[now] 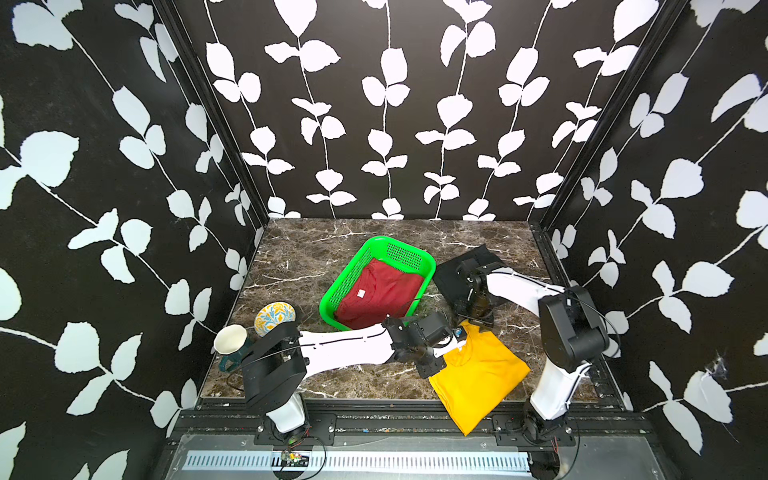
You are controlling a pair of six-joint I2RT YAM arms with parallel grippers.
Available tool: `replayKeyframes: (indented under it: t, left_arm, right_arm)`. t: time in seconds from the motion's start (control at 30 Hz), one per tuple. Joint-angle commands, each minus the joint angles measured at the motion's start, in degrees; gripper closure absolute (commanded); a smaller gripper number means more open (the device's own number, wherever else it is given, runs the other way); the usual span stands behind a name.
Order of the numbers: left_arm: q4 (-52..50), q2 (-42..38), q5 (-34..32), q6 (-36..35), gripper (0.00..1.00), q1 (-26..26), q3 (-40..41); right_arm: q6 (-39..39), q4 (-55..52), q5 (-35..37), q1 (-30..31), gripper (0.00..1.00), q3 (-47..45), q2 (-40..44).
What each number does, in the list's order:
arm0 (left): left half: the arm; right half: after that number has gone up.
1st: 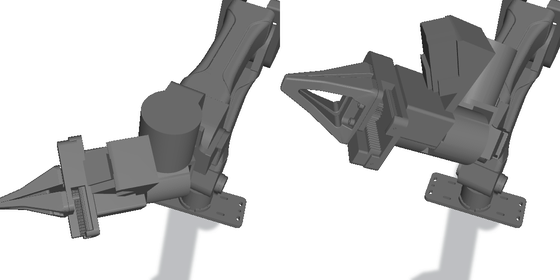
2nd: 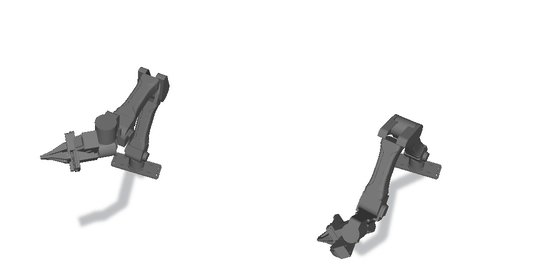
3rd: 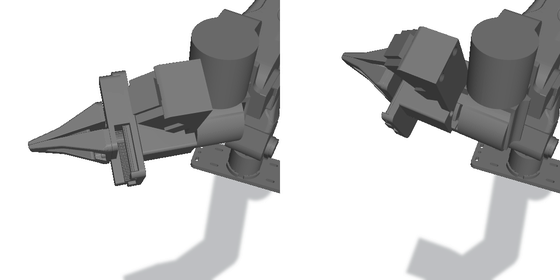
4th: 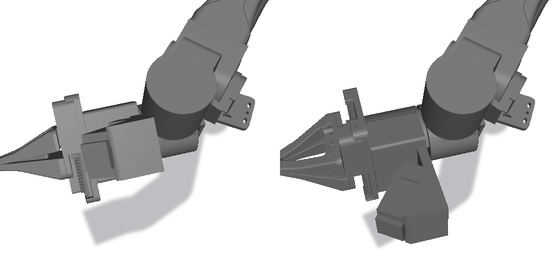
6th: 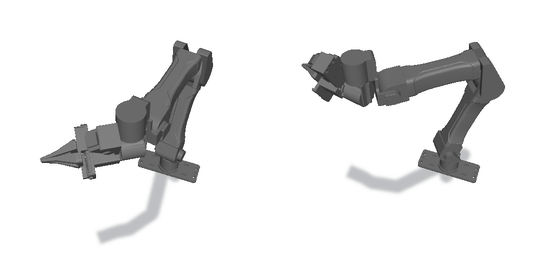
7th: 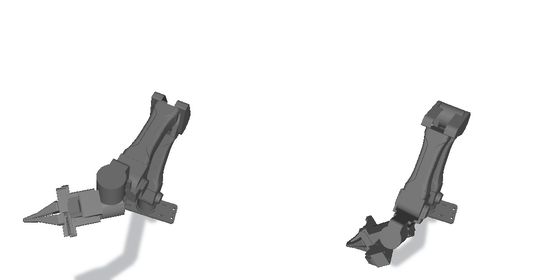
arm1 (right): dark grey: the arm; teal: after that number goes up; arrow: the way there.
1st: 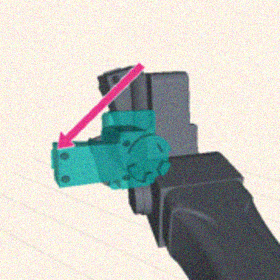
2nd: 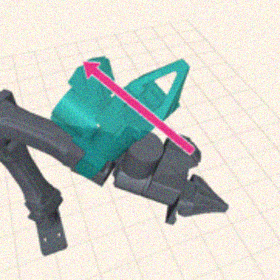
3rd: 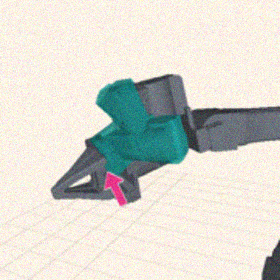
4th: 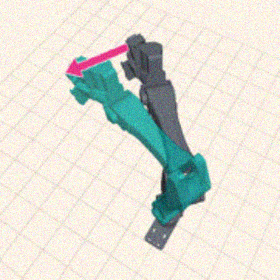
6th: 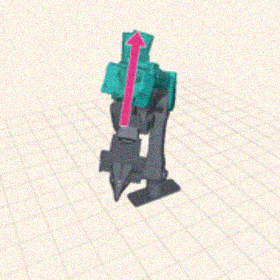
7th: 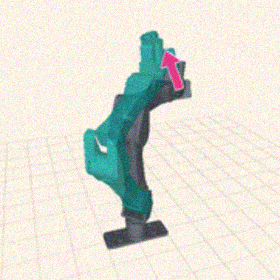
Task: Put the folded t-shirts into the basket
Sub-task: Pick up the T-shirt from the center of the board.
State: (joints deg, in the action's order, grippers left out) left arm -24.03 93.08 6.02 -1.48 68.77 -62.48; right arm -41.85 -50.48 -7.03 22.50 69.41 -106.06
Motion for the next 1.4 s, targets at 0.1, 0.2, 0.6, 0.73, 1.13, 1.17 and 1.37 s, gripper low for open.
replayKeyframes:
  t: [0.1, 0.2, 0.6, 0.73, 1.13, 1.17, 1.37]
  left_arm:
    - [-0.8, -4.09, -1.17, -2.23, 1.0, 0.48, 2.12]
    - [-1.05, -5.01, -1.5, -2.43, 1.0, 0.48, 2.45]
    - [-4.24, -7.13, -3.15, -0.42, 1.0, 0.48, 2.06]
    - [-6.57, -9.89, -5.5, 1.77, 1.0, 0.48, 2.19]
    - [-15.75, -20.7, -13.63, 6.83, 1.0, 0.4, -0.69]
    - [-16.73, -21.61, -14.42, 7.1, 1.0, 0.29, -1.32]
    - [-20.49, -26.6, -18.79, 8.67, 1.0, -2.13, -2.66]
  right_arm:
    - [-0.36, 0.09, 0.61, 0.26, 0.32, 0.21, -1.76]
    - [-0.26, -0.02, 0.82, 0.26, 0.43, 0.26, -0.99]
    - [-1.53, 2.49, -6.09, 0.29, 0.93, -2.24, 6.89]
    - [-3.19, 2.31, -6.81, 0.67, 1.0, -2.44, 11.26]
    - [-11.56, -0.24, -0.47, 5.88, 1.0, 4.39, 23.89]
    - [-12.39, -0.05, 0.38, 6.35, 1.0, 5.08, 24.72]
    - [-14.61, 2.94, 4.44, 9.56, 1.0, 12.37, 25.57]
